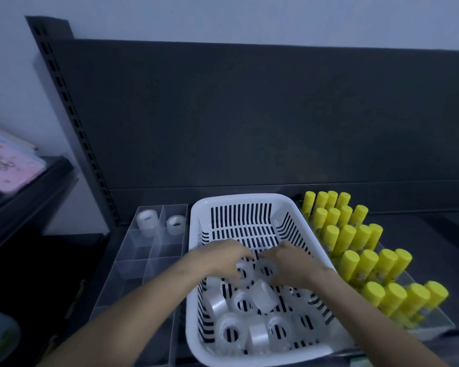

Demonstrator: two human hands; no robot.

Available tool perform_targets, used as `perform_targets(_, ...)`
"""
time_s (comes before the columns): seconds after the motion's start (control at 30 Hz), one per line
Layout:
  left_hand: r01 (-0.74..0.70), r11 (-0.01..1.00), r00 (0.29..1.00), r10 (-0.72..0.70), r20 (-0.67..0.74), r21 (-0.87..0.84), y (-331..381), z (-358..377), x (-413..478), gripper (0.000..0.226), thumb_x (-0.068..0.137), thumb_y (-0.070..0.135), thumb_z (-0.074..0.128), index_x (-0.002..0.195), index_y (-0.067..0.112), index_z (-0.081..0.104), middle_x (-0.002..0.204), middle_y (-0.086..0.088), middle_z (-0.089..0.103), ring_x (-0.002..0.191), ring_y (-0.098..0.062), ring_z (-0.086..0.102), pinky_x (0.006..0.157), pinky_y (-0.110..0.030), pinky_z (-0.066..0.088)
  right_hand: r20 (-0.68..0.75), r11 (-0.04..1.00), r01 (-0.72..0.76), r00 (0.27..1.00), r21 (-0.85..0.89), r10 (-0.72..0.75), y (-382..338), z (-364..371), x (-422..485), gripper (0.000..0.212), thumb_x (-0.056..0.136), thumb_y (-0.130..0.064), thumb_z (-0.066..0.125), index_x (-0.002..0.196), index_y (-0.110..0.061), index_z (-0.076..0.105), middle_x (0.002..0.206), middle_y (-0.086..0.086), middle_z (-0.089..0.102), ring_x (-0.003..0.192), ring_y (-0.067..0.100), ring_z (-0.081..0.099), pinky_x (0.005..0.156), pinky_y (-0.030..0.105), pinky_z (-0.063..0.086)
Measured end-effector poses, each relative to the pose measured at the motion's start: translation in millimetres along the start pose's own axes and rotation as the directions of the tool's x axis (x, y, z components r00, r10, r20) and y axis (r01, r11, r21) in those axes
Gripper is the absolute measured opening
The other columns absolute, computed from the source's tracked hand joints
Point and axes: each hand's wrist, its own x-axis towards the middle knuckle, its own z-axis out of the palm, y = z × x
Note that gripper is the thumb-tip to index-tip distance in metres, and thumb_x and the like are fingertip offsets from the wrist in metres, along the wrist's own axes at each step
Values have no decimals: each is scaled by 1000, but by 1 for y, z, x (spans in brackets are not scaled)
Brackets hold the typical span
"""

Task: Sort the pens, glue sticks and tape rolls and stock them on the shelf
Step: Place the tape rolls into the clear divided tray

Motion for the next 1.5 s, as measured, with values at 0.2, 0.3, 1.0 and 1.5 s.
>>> perform_targets(0.2,70,992,997,-73,25,110,-13,-10,-14,56,87,23,54,140,30,38,127,0,51,115,-18,49,83,-32,45,-76,986,-72,994,149,84,3,4,6,61,81,-39,62,137,-23,42,133,0,51,126,23,37,100,36,41)
perform_targets(0.3,135,982,977,-154,147,136,-15,-7,-19,62,82,29,59,140,25,38,126,-2,51,110,-20,53,85,-36,50,-132,979,-58,988,197,85,4,1,6,66,82,-34,63,141,-19,37,140,2,46,130,21,37,104,33,38)
perform_targets(1.0,184,904,971,-227,-71,-385,-8,18,15,72,78,18,67,140,21,31,124,5,33,110,-12,40,98,-30,42,-354,838,-94,877,537,326,15,6,7,63,81,-31,68,136,-13,43,129,8,57,115,23,54,88,27,45)
perform_targets(1.5,128,820,855,-376,-356,-558,-43,-15,-36,59,70,14,74,123,21,48,111,6,54,100,-11,52,79,-22,45,-336,738,27,901,674,275,-6,-22,20,55,82,-28,68,131,-14,48,104,-1,60,81,6,52,59,9,37)
